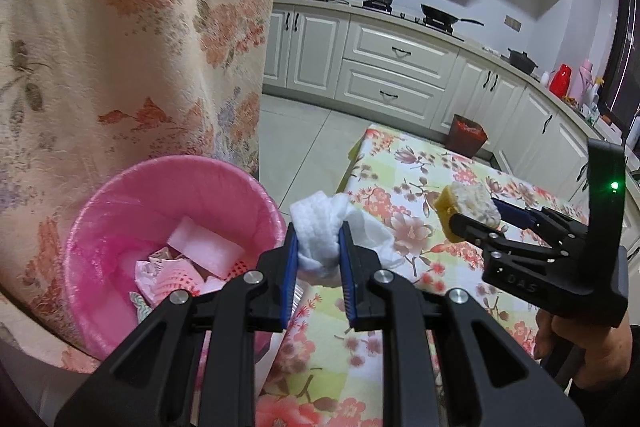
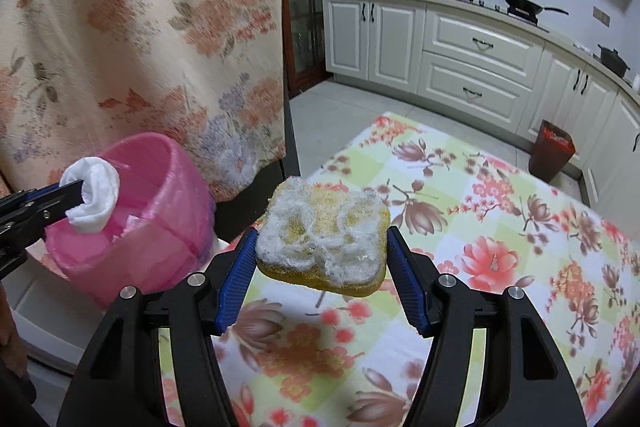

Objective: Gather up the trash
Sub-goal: 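Carry the tissue and yellow sponge to the pink bin and release both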

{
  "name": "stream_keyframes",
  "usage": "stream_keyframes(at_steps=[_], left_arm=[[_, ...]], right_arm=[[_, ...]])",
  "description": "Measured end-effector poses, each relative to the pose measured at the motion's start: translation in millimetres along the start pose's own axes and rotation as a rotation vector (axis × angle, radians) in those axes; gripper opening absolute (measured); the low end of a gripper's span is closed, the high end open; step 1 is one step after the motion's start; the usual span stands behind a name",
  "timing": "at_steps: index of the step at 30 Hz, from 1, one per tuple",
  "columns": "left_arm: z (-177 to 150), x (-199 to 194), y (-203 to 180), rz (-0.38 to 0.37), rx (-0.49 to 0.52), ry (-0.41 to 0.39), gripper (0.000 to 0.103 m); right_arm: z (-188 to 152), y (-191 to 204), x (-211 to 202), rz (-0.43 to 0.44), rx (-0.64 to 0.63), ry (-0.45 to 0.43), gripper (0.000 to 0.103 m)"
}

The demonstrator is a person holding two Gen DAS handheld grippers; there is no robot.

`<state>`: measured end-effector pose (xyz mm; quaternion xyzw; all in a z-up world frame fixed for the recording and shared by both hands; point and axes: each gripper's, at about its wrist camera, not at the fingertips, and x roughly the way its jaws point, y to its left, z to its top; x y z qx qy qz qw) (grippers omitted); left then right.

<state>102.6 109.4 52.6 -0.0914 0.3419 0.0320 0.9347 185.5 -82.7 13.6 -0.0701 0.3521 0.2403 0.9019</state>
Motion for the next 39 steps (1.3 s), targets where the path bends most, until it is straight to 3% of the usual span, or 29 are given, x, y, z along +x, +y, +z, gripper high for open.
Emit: stream_keyframes(at_steps=[16,39], left_arm=[[13.7,-56.3,59.5,0.075,-0.056,-0.086,0.020],[32.0,-51.9,124.2,0.145,-0.124,-0.083,0.023]], right_arm=[[33.3,53.3,-38.4,0.064,-0.066,-0.074,0.061],[67.4,150.2,1.5,0.209,-0.169,-0.027,0.063]])
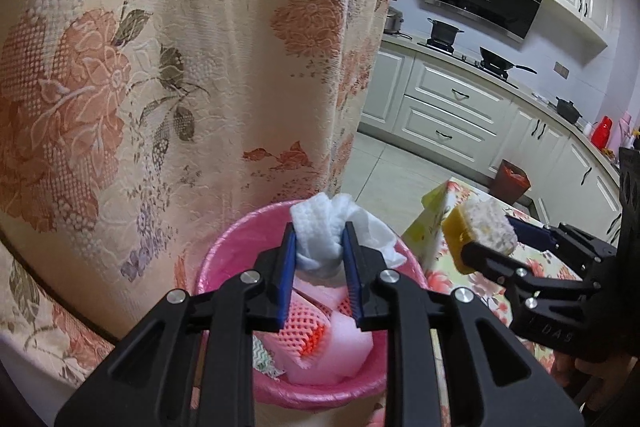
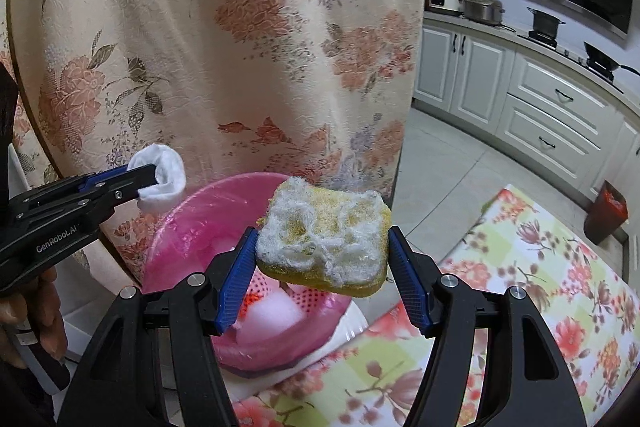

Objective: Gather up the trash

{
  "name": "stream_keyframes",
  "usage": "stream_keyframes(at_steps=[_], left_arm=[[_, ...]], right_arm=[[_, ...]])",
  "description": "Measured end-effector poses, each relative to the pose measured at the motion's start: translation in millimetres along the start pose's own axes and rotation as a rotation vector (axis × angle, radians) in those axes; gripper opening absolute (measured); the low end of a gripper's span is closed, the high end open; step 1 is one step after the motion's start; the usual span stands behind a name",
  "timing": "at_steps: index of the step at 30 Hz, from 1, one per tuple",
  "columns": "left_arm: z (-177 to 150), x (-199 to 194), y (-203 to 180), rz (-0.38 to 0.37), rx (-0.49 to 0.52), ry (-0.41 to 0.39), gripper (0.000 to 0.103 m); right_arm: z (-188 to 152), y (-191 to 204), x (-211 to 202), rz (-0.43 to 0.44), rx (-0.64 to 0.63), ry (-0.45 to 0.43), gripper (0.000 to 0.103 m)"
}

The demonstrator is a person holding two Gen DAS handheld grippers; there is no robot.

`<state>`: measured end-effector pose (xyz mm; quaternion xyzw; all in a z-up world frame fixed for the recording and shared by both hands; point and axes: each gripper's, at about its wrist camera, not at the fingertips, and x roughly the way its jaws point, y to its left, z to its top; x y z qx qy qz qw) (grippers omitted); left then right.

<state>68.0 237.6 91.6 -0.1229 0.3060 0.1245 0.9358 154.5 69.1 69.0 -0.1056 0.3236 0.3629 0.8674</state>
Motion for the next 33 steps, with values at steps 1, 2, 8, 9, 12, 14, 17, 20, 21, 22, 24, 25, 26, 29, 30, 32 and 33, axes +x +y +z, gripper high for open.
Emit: stream_keyframes(at_steps=[1,2,8,9,12,14,17,20,21,22,24,25,26,29,30,32,33], left_arm=[[1.8,1.4,1.6,0.004,-0.002,0.000,0.024],[2.8,2.9,2.7,0.010,-0.003,0.000,0.027],[8.9,7.6,11.0,0.031,-0.010,-0.005,0.047],[9.1,7.7,12.6,0.033,-0.012,-0.003,0.047],[7.4,6.8,16.2,0.039,-0.019,-0.002,0.058],[4.7,3.5,17.2,0.039,-0.025,0.001,0.063],[-0.9,-2.2,18.8,0.043,-0.031,0.010,0.071],[-7.4,-7.8,18.6,0.033,-0.039,0.029,0.076],[-9.4,-9.7,17.8,0.031,-0.037,0.033,0.077],[-12.6,-12.7,16.4,0.029,-0.033,0.041,0.078],[-17.3,-17.1,15.8,0.021,-0.039,0.051,0.081],[-19.0,-19.1,15.6,0.017,-0.045,0.056,0.082],[-21.9,-22.2,15.5,0.013,-0.050,0.062,0.084],[-29.4,-30.9,12.2,0.005,-0.061,0.079,0.086],[-31.1,-33.0,11.6,0.001,-0.064,0.081,0.088],[-37.1,-37.9,9.0,-0.003,-0.068,0.092,0.089],[-40.2,-39.9,7.7,0.000,-0.068,0.097,0.089]], right_arm=[[0.6,1.6,1.5,0.003,-0.003,0.001,0.063],[1.8,2.9,3.3,0.008,-0.006,0.002,0.063],[7.7,7.1,10.1,0.004,-0.017,-0.001,0.074],[7.9,7.0,10.6,0.002,-0.017,-0.001,0.074],[6.4,6.1,11.0,-0.001,-0.015,0.002,0.077],[4.2,5.2,9.7,-0.001,-0.011,0.002,0.078],[-1.1,2.7,6.7,-0.002,0.001,0.003,0.079],[-8.0,1.0,1.8,-0.009,0.002,0.007,0.080],[-10.2,-0.1,-0.5,-0.012,0.004,0.007,0.080],[-13.2,-1.4,-3.5,-0.016,0.005,0.008,0.080],[-20.2,-4.2,-10.1,-0.026,0.006,0.010,0.082],[-23.3,-6.3,-13.5,-0.029,0.008,0.011,0.082],[-26.7,-8.1,-16.5,-0.035,0.012,0.012,0.083],[-37.2,-13.6,-24.0,-0.039,0.022,0.020,0.083],[-42.2,-15.1,-27.2,-0.043,0.025,0.024,0.083],[-49.5,-16.4,-31.8,-0.044,0.025,0.030,0.083],[-53.5,-16.4,-34.2,-0.043,0.025,0.034,0.083]])
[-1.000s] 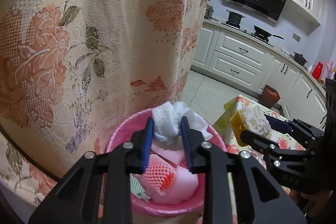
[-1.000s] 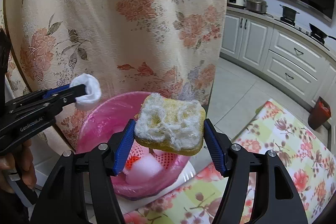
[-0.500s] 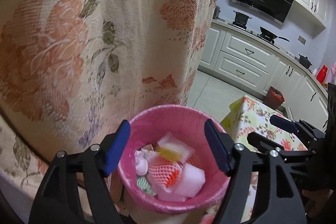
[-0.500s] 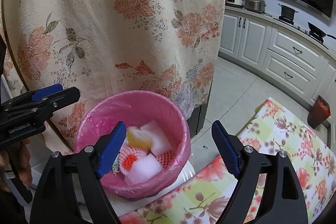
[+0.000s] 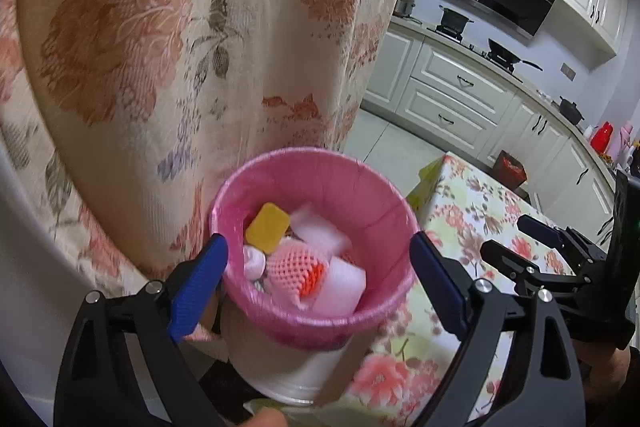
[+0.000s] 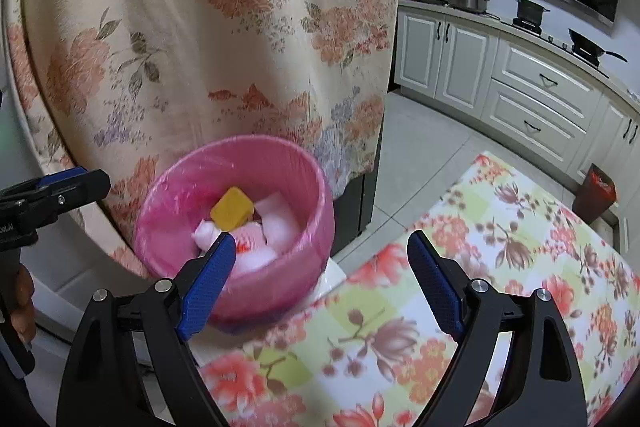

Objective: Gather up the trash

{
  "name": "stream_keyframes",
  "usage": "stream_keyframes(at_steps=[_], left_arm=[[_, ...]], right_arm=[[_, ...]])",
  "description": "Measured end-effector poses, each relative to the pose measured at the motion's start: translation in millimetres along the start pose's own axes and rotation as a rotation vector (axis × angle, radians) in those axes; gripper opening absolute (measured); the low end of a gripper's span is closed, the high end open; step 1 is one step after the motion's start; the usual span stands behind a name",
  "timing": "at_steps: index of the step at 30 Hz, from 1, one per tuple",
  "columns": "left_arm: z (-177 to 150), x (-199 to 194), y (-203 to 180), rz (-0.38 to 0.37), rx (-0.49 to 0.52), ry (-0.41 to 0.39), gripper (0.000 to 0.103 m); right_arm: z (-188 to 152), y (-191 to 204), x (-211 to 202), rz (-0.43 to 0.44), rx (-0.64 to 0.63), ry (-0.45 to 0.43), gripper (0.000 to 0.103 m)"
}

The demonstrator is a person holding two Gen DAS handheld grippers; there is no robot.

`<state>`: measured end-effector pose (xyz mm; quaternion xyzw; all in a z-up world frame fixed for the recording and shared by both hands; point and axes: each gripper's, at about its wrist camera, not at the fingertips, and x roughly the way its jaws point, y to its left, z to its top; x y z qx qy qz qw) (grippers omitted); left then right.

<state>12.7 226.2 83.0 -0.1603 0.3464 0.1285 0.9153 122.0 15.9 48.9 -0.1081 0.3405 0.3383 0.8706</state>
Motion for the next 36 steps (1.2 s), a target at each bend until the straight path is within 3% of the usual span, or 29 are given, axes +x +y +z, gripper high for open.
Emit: stream_keyframes(at_steps=[14,36], left_arm=[[-45.4,-25.1,-5.3,0.063,0.016,0.035,0.095],[-46.7,-33.0,-7.5,0.057,0.022,0.025,0.097]], right_arm=[[-25.2,14.2,-29.4,0.026,-0.016,-0.008,0.085],[-24.5,17.6,-34.4,0.027,-0.018,-0.012,0.085]])
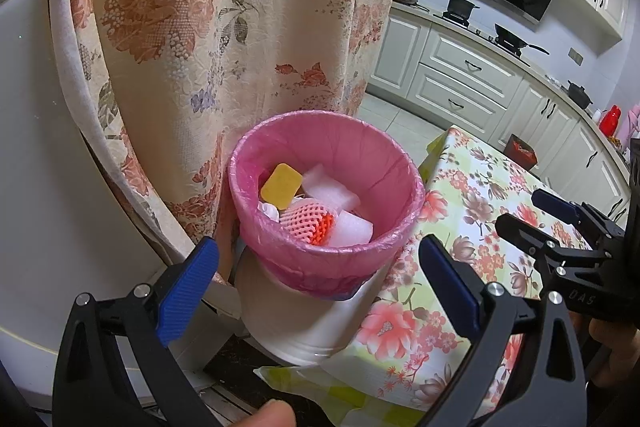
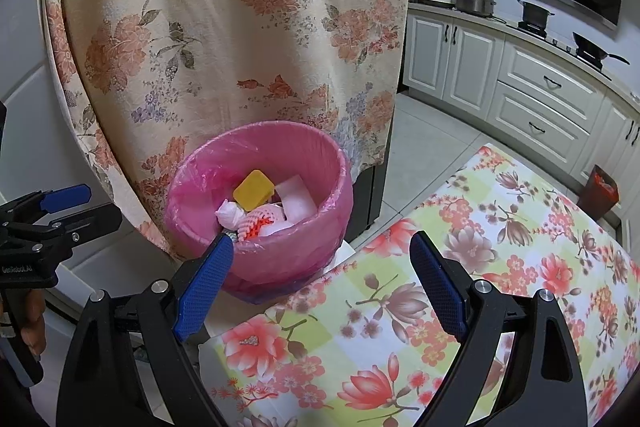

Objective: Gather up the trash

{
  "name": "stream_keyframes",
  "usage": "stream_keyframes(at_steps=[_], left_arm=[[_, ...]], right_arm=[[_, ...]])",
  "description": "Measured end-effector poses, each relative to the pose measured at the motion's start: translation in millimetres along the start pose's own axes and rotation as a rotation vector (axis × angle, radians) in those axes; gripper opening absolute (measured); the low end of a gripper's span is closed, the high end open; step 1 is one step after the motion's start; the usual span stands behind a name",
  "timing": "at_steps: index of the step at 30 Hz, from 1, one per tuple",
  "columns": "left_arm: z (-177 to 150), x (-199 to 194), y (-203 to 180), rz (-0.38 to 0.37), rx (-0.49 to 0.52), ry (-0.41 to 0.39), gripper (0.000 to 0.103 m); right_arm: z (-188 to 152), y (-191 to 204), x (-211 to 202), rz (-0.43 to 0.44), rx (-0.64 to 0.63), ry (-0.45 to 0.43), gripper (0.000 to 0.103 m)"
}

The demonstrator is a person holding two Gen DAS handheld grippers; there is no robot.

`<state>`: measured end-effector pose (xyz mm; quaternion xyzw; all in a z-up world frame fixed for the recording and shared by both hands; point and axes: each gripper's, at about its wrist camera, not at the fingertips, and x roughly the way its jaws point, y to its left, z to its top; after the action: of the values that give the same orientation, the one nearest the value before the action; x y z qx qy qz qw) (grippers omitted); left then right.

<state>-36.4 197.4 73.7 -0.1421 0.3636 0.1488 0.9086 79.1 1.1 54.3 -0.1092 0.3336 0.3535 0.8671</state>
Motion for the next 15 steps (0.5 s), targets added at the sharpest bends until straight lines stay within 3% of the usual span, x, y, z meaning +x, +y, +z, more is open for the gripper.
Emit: stream_keyframes(at_steps=[15], left_arm=[[0.4,0.1,-0.8,-0.002,0.000,-0.002,0.098]], right_arm=[[0.3,-0.5,-0.2,0.000,-0.003,-0.002,0.085]])
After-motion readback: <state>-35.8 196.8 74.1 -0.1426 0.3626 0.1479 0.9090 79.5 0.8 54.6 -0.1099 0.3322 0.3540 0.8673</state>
